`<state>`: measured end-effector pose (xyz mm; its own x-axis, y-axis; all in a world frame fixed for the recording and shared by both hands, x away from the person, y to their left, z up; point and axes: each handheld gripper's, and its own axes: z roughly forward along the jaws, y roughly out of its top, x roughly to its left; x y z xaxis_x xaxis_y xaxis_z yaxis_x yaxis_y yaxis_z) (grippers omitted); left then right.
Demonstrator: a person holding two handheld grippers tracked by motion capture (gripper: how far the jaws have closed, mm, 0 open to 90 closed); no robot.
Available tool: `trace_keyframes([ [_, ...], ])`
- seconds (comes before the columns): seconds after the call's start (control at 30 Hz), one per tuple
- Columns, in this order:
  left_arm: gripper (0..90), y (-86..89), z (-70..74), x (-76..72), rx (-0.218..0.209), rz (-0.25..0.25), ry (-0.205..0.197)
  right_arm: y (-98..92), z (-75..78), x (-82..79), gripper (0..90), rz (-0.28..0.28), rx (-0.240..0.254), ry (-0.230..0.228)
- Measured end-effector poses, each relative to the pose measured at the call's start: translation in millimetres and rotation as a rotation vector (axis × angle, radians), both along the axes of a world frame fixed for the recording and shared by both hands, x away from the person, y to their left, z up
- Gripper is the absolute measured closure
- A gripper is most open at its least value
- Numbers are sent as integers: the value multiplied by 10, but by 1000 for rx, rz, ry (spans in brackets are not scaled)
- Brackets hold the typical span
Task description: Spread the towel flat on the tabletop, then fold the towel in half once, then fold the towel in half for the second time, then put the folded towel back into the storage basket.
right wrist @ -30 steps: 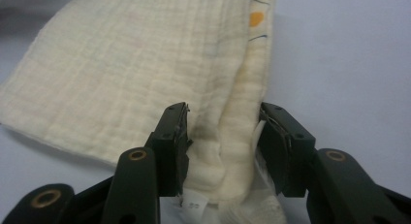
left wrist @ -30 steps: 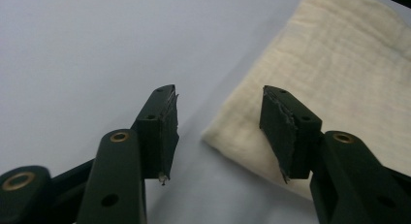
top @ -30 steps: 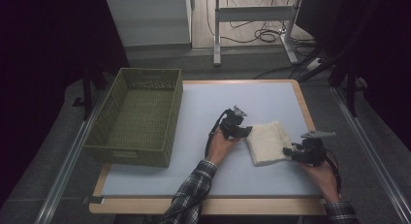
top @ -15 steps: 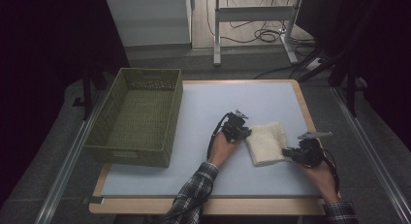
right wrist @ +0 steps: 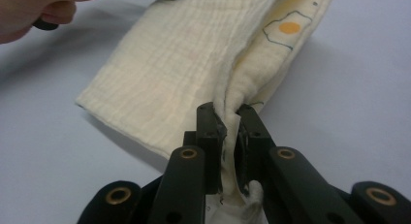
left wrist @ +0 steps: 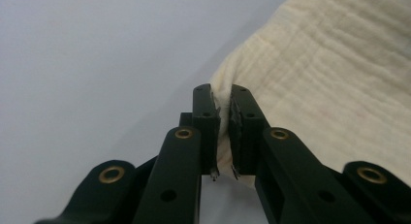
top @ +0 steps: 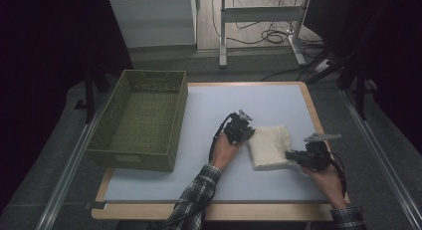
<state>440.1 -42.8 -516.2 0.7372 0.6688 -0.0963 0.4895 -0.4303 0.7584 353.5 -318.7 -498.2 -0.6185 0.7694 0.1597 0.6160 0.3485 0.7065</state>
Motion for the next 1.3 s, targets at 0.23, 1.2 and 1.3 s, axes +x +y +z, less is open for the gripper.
trace_keyframes([
  [0.23, 827, 169, 109, -4, 9, 26, -23, 164, 58, 17, 823, 36, 7, -14],
  [1.2, 826, 684, 533, -46, 38, 93, -97, 701, 335, 97, 823, 138, 42, -63],
  [1.3, 825, 742, 596, -44, 38, 101, -105, 760, 365, 110, 822, 149, 54, -70],
])
